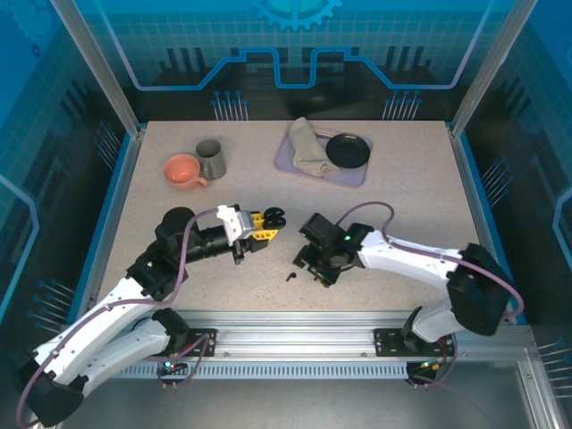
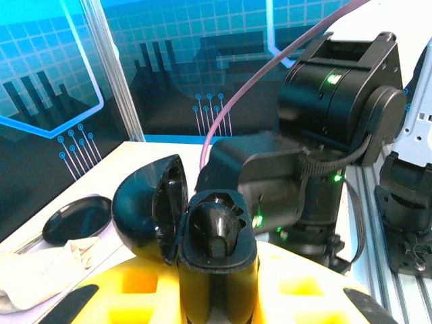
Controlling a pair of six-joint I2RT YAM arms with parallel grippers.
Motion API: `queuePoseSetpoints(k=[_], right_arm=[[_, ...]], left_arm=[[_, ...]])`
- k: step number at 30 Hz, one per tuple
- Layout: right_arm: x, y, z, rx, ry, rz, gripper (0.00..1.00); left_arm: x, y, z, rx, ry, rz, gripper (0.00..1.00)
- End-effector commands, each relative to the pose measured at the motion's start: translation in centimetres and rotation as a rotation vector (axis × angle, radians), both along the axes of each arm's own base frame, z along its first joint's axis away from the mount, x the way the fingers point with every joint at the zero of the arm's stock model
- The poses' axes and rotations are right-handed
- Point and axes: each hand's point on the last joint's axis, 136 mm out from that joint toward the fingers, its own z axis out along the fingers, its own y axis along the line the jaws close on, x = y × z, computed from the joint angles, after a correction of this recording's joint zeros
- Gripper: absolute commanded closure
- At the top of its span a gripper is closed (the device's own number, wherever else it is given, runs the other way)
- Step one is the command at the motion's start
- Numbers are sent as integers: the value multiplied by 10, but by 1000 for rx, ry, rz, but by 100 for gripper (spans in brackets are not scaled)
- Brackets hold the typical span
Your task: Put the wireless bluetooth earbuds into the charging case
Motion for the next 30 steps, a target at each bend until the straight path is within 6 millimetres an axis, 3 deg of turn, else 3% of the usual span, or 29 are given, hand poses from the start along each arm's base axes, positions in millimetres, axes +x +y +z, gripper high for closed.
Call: queuePoseSetpoints(k=[1, 5, 8, 12, 22, 30], right_arm=[[2, 23, 0, -4, 57, -118, 40], [0, 36, -11, -50, 148, -128, 41], [-6, 38, -23, -81, 217, -138, 48], [-5, 37, -35, -99, 244, -151, 49], [16, 31, -43, -121, 216, -180, 53], [17, 36, -50, -121, 249, -168, 54]], left_arm=[[-11, 0, -2, 12, -24, -38, 100], [-15, 3, -1, 13, -43, -37, 100], [-18, 6, -1, 10, -53, -38, 100], [-20, 7, -1, 17, -50, -37, 100], [-22, 9, -1, 14, -52, -33, 100], [-22, 10, -2, 18, -57, -30, 100]])
